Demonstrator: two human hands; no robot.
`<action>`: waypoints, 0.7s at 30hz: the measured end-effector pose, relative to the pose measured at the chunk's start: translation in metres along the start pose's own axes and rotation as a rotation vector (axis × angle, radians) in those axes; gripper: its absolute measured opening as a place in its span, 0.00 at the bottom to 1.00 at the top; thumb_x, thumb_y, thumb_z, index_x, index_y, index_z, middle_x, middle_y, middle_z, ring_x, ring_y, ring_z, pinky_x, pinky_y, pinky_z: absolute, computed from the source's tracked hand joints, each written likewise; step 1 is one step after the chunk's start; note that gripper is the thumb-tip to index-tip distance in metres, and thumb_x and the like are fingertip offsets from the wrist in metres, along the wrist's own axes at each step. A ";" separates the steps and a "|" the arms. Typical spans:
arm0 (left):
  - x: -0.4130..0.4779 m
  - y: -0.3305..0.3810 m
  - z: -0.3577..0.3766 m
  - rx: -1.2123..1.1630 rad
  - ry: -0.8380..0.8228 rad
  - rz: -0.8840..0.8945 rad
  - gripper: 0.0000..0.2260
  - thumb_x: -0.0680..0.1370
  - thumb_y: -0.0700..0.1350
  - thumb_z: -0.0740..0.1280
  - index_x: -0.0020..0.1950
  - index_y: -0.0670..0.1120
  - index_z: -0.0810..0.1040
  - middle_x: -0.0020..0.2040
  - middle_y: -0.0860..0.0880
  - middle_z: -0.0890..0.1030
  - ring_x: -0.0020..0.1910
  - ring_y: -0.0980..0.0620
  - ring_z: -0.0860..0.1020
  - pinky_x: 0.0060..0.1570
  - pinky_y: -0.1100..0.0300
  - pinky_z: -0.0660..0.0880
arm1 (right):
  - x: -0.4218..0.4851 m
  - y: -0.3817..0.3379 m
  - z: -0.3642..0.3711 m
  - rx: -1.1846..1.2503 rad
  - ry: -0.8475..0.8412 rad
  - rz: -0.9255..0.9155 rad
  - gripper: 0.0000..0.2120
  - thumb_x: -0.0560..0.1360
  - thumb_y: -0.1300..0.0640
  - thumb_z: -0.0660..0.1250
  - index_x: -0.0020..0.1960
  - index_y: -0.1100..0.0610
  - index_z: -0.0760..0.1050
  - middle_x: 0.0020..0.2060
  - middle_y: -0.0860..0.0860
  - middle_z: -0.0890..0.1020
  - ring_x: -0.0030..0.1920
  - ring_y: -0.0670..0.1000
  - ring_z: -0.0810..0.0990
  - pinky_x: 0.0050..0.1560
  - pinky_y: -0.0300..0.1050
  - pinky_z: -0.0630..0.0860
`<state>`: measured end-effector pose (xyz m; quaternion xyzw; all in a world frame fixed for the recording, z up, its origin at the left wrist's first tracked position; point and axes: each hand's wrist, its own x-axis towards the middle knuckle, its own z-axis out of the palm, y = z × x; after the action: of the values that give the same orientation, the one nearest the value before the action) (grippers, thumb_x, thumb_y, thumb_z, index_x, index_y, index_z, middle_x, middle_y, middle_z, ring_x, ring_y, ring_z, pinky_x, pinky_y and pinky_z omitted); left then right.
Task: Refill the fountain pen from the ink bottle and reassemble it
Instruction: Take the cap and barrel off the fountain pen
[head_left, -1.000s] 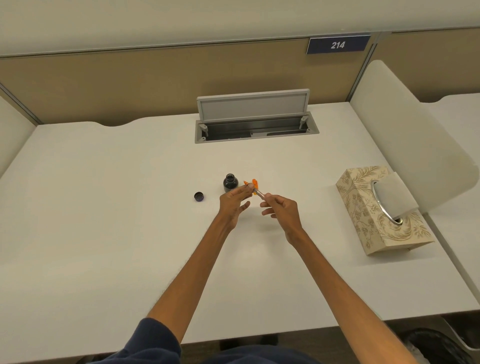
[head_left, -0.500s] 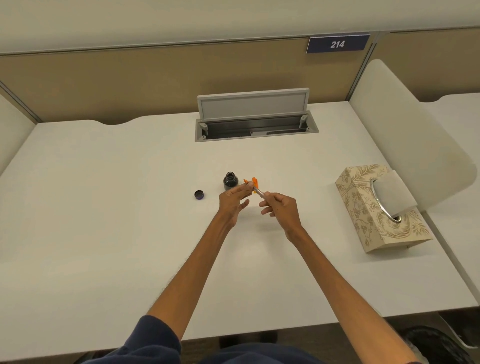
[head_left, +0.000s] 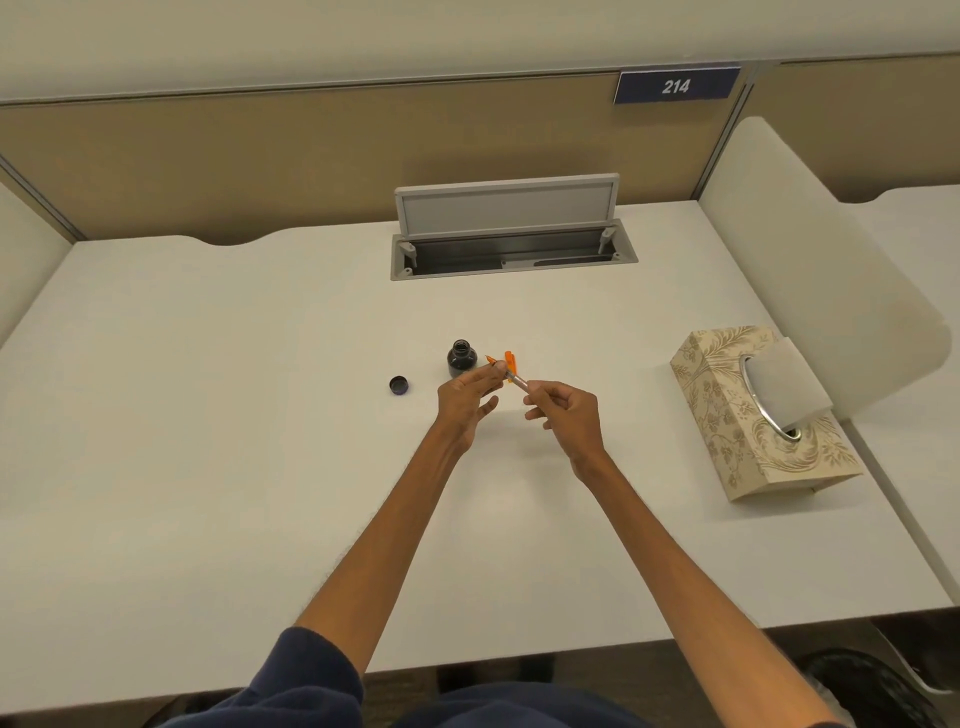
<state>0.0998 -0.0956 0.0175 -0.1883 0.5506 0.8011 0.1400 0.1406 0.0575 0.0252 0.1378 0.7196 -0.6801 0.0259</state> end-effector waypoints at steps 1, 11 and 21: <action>0.000 0.000 0.000 -0.003 0.001 -0.001 0.05 0.74 0.44 0.74 0.48 0.44 0.85 0.48 0.47 0.84 0.52 0.50 0.80 0.52 0.56 0.75 | 0.000 0.000 -0.001 0.007 -0.001 -0.010 0.06 0.77 0.56 0.70 0.52 0.56 0.83 0.41 0.51 0.86 0.35 0.46 0.84 0.37 0.37 0.74; -0.001 0.000 0.000 -0.003 0.003 -0.009 0.04 0.74 0.44 0.74 0.47 0.45 0.85 0.48 0.47 0.84 0.52 0.51 0.80 0.53 0.56 0.74 | 0.003 0.000 0.001 -0.016 -0.054 0.004 0.12 0.81 0.52 0.64 0.55 0.58 0.82 0.40 0.52 0.86 0.34 0.48 0.85 0.34 0.36 0.75; 0.003 0.001 0.002 -0.015 0.005 -0.006 0.04 0.74 0.42 0.74 0.48 0.43 0.85 0.46 0.48 0.84 0.52 0.51 0.80 0.54 0.56 0.74 | 0.008 -0.001 -0.001 0.000 -0.094 0.036 0.13 0.78 0.50 0.68 0.58 0.56 0.81 0.44 0.53 0.86 0.38 0.48 0.84 0.38 0.40 0.78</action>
<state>0.0964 -0.0944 0.0180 -0.1933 0.5443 0.8043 0.1396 0.1328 0.0602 0.0241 0.1188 0.7151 -0.6851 0.0721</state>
